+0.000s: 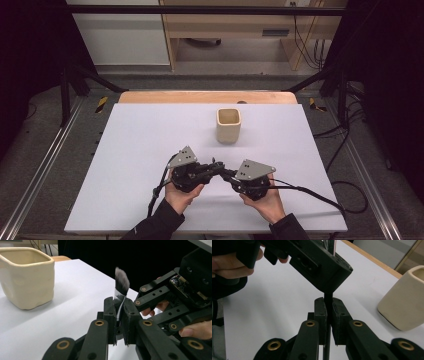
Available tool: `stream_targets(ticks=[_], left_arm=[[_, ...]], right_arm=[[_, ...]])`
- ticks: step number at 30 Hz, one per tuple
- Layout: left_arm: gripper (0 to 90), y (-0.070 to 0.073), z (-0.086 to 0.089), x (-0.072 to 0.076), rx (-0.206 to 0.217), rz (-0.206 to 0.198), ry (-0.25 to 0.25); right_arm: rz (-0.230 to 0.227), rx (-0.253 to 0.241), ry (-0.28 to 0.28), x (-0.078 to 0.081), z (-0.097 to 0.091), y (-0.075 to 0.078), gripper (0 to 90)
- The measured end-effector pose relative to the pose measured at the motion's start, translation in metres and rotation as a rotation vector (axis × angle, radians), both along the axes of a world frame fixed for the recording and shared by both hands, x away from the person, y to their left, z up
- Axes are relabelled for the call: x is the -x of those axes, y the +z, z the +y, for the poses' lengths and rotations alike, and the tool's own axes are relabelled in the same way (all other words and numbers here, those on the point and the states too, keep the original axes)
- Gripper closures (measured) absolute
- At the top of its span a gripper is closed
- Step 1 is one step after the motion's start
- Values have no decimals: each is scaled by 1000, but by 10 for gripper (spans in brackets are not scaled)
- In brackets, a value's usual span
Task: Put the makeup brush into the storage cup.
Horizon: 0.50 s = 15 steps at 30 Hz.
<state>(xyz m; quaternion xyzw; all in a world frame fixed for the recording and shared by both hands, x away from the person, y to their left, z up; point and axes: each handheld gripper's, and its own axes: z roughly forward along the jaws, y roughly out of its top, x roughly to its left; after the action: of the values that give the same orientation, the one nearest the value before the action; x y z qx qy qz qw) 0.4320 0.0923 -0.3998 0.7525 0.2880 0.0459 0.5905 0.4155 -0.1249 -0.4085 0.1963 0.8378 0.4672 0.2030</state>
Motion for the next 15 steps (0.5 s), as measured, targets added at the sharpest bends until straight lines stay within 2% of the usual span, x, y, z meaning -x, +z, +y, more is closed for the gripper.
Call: stream_targets(ticks=[6, 15], left_arm=[[749, 1, 3, 0, -3, -19, 2], [556, 8, 21, -4, -5, -56, 39]], right_arm=[[7, -11, -14, -1, -2, 1, 839], [11, -38, -85, -7, -20, 5, 838]])
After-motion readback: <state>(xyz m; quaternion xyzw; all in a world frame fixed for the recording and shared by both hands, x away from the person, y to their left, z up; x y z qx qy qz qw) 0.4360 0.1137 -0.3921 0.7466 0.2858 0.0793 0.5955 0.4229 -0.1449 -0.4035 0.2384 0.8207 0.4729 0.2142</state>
